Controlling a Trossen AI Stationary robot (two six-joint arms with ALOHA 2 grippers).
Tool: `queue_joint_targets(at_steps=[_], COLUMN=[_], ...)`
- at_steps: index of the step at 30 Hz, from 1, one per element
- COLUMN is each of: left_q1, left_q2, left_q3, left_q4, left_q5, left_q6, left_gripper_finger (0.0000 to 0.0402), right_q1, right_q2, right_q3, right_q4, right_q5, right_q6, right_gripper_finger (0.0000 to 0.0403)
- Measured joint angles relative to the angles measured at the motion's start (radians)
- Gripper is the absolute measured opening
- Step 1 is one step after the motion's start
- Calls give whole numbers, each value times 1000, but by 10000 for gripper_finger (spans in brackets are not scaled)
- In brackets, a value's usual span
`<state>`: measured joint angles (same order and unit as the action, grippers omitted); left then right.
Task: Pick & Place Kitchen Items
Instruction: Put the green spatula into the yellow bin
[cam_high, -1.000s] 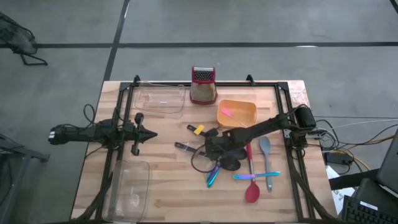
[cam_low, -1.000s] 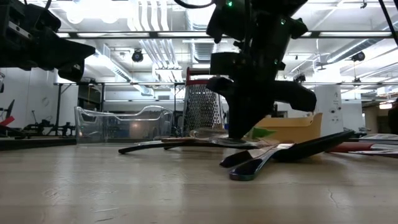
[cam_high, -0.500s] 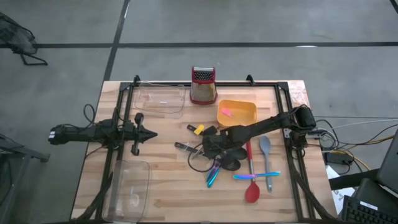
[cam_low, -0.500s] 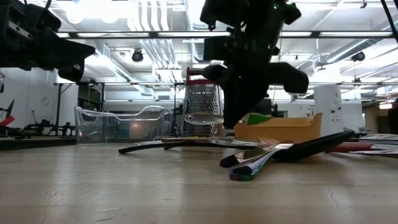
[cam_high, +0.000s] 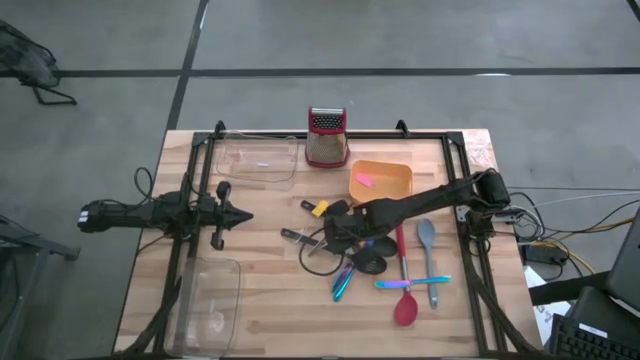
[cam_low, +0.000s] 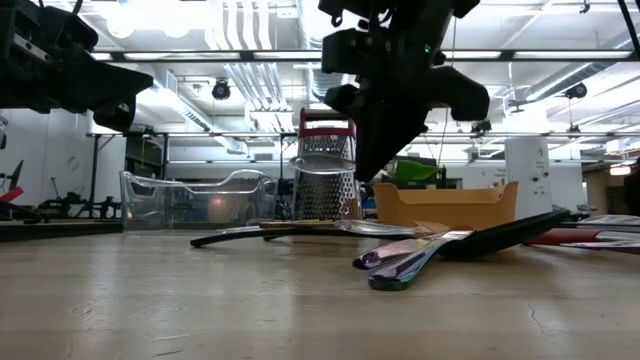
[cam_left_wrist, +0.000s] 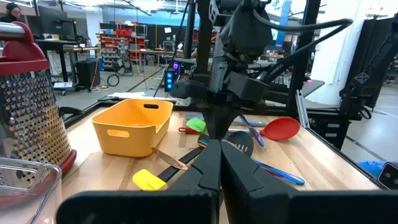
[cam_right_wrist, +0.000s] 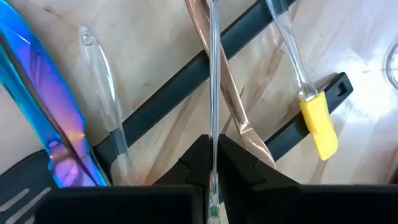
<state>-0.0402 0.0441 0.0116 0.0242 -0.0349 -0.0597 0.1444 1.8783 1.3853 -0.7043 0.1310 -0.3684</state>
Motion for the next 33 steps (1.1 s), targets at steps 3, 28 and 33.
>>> queue_joint_targets(at_steps=[3, 28, 33], left_q1=[0, 0, 0], left_q2=[0, 0, 0], left_q3=[0, 0, 0], left_q4=[0, -2, -2], left_q5=[0, 0, 0], left_q6=[0, 0, 0], left_gripper_finger=[5, 5, 5], right_q1=[0, -1, -11], right_q2=[-14, -179, -196], right_q3=[0, -5, -5], right_q4=[-8, -125, -172], right_q5=[0, 178, 228], right_q6=[19, 269, 345], right_gripper_finger=[16, 15, 20])
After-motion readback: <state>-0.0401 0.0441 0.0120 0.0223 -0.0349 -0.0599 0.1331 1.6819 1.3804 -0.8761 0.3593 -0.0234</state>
